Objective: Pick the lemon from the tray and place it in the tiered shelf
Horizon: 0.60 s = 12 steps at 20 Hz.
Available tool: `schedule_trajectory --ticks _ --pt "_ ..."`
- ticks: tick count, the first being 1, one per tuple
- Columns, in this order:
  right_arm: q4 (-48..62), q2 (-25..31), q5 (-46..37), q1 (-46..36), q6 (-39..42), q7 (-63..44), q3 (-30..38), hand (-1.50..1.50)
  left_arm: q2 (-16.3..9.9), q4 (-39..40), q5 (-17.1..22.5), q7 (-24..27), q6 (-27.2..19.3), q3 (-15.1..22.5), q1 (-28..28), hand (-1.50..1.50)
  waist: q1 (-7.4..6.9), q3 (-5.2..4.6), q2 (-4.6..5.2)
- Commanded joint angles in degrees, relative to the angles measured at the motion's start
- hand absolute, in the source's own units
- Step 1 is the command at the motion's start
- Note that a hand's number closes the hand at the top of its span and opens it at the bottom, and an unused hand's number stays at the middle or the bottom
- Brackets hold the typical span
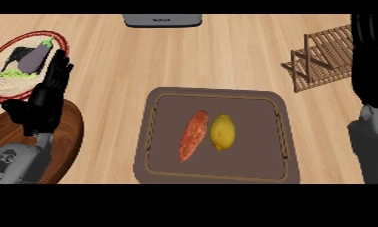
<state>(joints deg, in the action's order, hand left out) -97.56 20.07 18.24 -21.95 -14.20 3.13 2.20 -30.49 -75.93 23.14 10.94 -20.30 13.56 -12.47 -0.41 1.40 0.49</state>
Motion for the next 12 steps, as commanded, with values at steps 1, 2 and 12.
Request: schedule_trajectory --ticks 1,2,12 --pt "-0.2 -1.2 -2.5 2.5 -4.8 -3.4 0.3 -1.5 -0.5 0.6 -0.4 -0.7 2.1 -0.5 0.6 0.0 0.58 -1.42 -0.54" --pt "0.7 -3.8 -6.4 5.4 -8.7 -4.9 -3.6 -1.5 1.3 -1.7 -2.8 -1.2 -0.5 3.2 1.0 0.0 0.72 -1.43 -0.6" --pt "11.6 -6.8 -21.3 26.2 -34.6 -7.2 1.1 1.5 0.2 -6.5 -2.5 -4.1 1.1 7.4 3.0 0.0 5.43 -1.82 0.61"
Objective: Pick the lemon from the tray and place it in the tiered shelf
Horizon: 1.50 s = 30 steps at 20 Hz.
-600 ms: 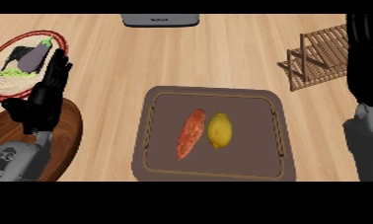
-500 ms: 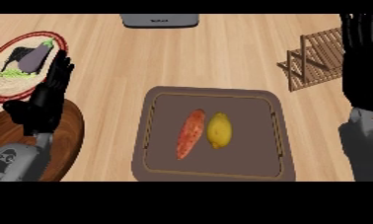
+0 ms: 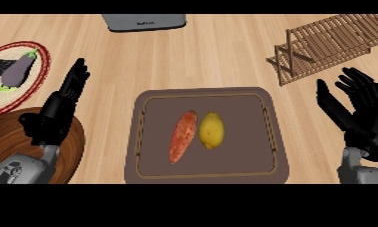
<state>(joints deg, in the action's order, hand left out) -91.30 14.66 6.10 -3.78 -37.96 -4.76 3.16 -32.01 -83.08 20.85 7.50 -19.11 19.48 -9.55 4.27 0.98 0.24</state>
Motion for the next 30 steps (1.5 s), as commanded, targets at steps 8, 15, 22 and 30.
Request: schedule_trajectory --ticks 8,15,22,30 --pt "-10.2 -14.5 -10.9 20.3 -34.9 16.4 -17.9 -1.5 4.6 -1.4 -2.9 -5.6 -1.8 5.7 -1.6 0.0 -2.35 -0.88 -0.69" --pt "-13.3 -9.6 -27.7 29.0 -25.4 -0.8 -28.8 -1.5 7.9 3.7 -4.7 -3.2 -0.9 5.6 -4.1 0.0 -3.96 -1.29 0.16" --pt "-17.0 -9.3 -43.8 30.7 -15.2 -19.7 -28.4 -1.5 6.8 0.2 -5.0 -5.9 -0.5 5.8 -4.7 0.0 -5.32 -1.49 0.55" --pt "-21.6 -6.0 -56.6 32.9 5.2 -40.0 -30.9 -1.5 6.2 -0.9 -5.7 -6.1 -0.2 6.4 -4.0 0.0 -6.26 -1.74 0.85"
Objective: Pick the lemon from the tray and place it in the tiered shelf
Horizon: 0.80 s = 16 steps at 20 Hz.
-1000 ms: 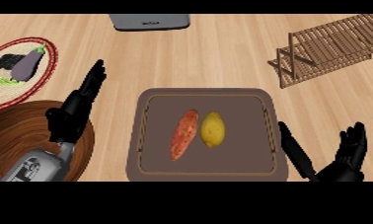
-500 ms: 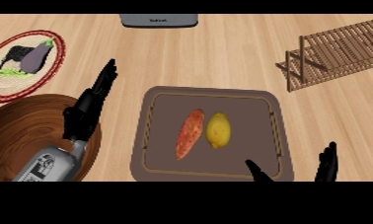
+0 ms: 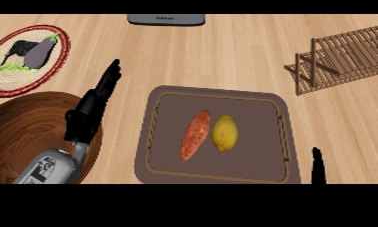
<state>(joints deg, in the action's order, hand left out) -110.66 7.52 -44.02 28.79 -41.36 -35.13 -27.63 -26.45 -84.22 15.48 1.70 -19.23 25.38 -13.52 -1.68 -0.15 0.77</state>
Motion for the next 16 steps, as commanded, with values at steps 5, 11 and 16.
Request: schedule_trajectory --ticks 5,11,16 --pt "-8.5 -3.2 -17.1 -5.3 22.8 -25.9 -2.1 -1.5 1.2 0.3 0.6 -0.9 0.8 0.2 -0.3 0.0 -0.35 -0.47 0.09" --pt "-11.7 -7.4 -26.4 -18.8 34.3 -44.0 -9.5 -1.5 2.7 1.9 -1.3 -0.8 -0.8 0.1 -1.6 0.0 0.33 -0.22 -0.33" --pt "-8.8 -7.5 -26.5 -27.0 37.8 -49.9 -10.0 -1.5 3.4 1.6 -2.0 -1.8 -1.3 0.0 -1.2 0.0 0.69 -0.07 -0.55"
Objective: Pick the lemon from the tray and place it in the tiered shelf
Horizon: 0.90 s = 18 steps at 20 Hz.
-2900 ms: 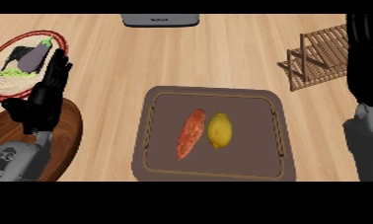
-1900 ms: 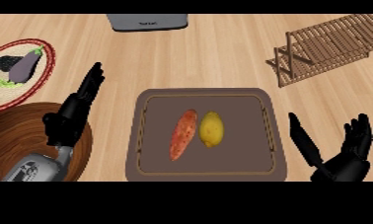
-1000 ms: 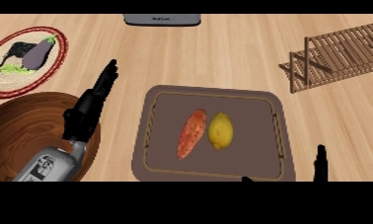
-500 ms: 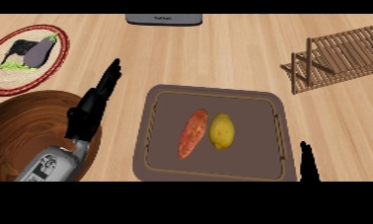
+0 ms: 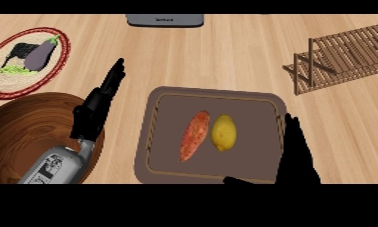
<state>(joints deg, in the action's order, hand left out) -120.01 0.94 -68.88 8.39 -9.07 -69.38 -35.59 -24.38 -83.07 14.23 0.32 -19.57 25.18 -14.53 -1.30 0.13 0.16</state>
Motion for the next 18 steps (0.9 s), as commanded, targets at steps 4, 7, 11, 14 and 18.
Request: schedule_trajectory --ticks 4,7,11,14,18 --pt "5.3 -0.9 -2.9 -7.7 2.8 -15.8 -2.1 -1.5 0.9 1.6 0.2 1.9 1.3 -1.0 1.1 0.0 0.62 -0.31 0.07" --pt "2.8 -0.9 0.5 -10.7 6.0 -15.8 0.7 -1.5 1.2 1.7 0.0 1.1 1.1 -1.5 0.2 0.0 0.79 -0.31 0.05" --pt "7.0 -0.9 0.4 -12.1 3.1 -15.8 -0.5 -1.5 3.8 1.9 -1.8 -1.2 -1.5 -0.2 -1.6 0.0 1.12 -0.28 -0.02" --pt "8.6 -0.9 2.1 -12.8 3.2 -15.8 1.4 -1.5 3.0 3.5 -1.6 1.9 0.3 -0.9 0.6 0.0 1.01 -0.32 0.13" --pt "11.8 -0.9 3.9 -15.9 4.5 -15.8 5.1 -1.5 1.6 1.3 -0.2 1.3 2.0 -2.4 1.4 0.0 0.35 -0.27 0.07"
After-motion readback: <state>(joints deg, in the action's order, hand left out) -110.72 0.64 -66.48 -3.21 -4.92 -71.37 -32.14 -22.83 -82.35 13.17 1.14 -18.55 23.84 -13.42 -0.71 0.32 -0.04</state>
